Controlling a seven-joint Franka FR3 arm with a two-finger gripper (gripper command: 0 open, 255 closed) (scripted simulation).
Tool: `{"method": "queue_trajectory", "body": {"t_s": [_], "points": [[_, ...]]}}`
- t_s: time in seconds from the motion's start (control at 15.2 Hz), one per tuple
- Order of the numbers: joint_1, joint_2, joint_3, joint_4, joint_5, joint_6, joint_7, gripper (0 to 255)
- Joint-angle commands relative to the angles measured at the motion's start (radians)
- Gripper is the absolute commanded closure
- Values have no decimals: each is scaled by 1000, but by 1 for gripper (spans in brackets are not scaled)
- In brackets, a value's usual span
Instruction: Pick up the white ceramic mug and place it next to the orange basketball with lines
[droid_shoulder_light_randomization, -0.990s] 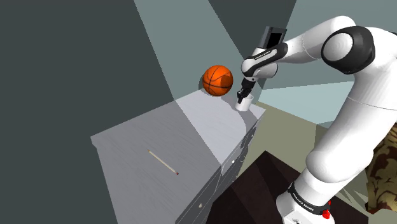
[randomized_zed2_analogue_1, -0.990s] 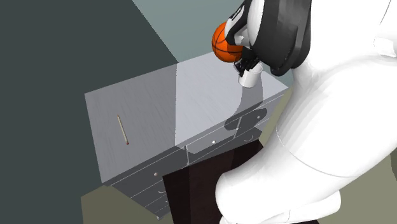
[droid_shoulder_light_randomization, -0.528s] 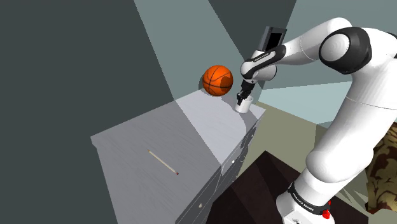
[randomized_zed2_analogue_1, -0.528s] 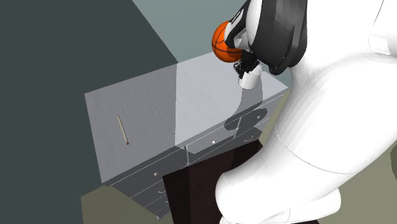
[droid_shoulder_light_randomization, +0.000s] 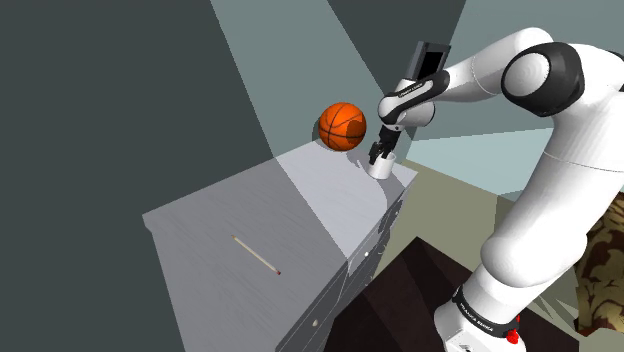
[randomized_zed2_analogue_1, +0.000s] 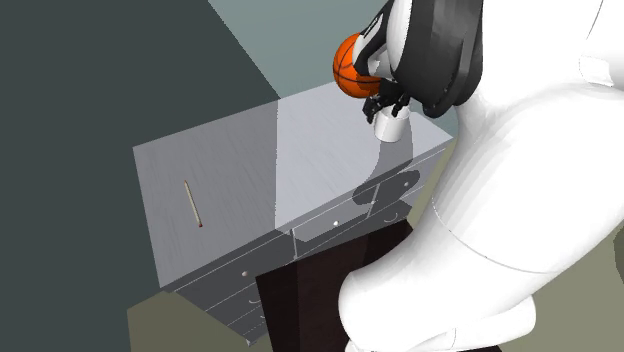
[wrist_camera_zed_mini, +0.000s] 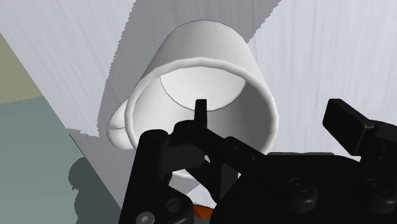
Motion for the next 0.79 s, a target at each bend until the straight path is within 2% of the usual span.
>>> {"method": "queue_trajectory", "body": {"t_s": [0.0,0.2,0.73], "points": [[1,-22,-2,7,-8,-29,6,0],[2,-79,-5,36,-27,-113,19,0],[2,-79,-5,36,-27,-113,19,0]]}}
